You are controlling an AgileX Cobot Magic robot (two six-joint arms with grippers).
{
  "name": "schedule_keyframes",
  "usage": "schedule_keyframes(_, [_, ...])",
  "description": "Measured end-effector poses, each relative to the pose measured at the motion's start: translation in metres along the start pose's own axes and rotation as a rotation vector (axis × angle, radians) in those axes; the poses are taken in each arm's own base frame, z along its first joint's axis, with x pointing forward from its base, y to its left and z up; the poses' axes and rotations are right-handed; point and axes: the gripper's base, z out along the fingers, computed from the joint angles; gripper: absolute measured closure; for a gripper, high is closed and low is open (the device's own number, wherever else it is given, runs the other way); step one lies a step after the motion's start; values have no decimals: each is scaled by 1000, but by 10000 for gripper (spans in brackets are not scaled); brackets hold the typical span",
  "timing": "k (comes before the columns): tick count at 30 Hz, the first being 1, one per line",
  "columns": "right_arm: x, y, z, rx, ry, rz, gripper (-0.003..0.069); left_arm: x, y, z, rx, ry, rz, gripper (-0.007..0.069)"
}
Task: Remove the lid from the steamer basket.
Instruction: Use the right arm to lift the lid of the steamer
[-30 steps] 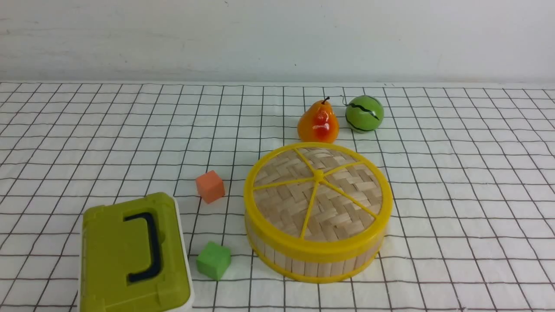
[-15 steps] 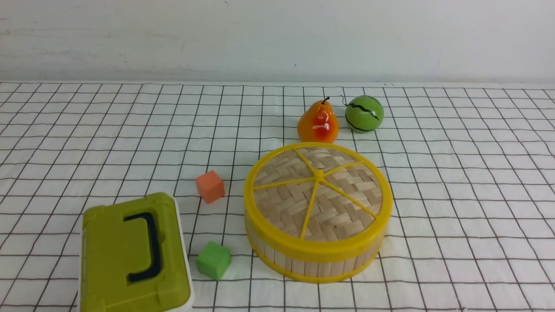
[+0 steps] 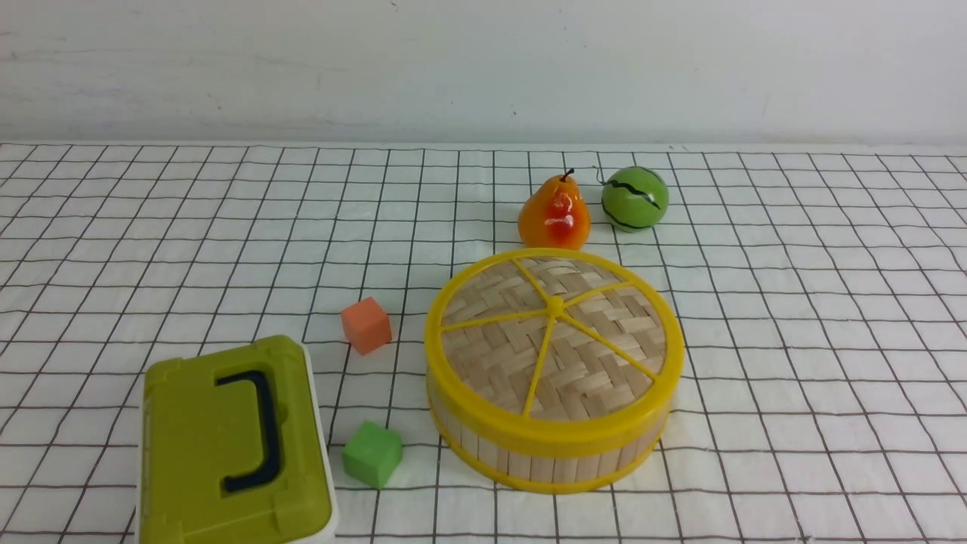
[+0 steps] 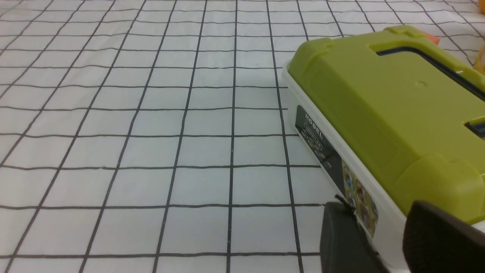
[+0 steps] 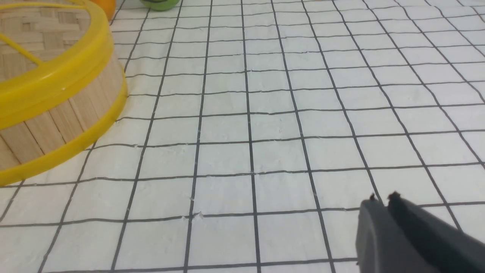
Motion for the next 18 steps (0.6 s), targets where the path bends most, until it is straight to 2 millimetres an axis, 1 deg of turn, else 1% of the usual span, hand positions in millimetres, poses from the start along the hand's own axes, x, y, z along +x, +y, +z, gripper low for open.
schedule_keyframes(18, [0, 0, 0, 0, 0, 1, 590, 0, 0, 0, 0, 0, 0, 385])
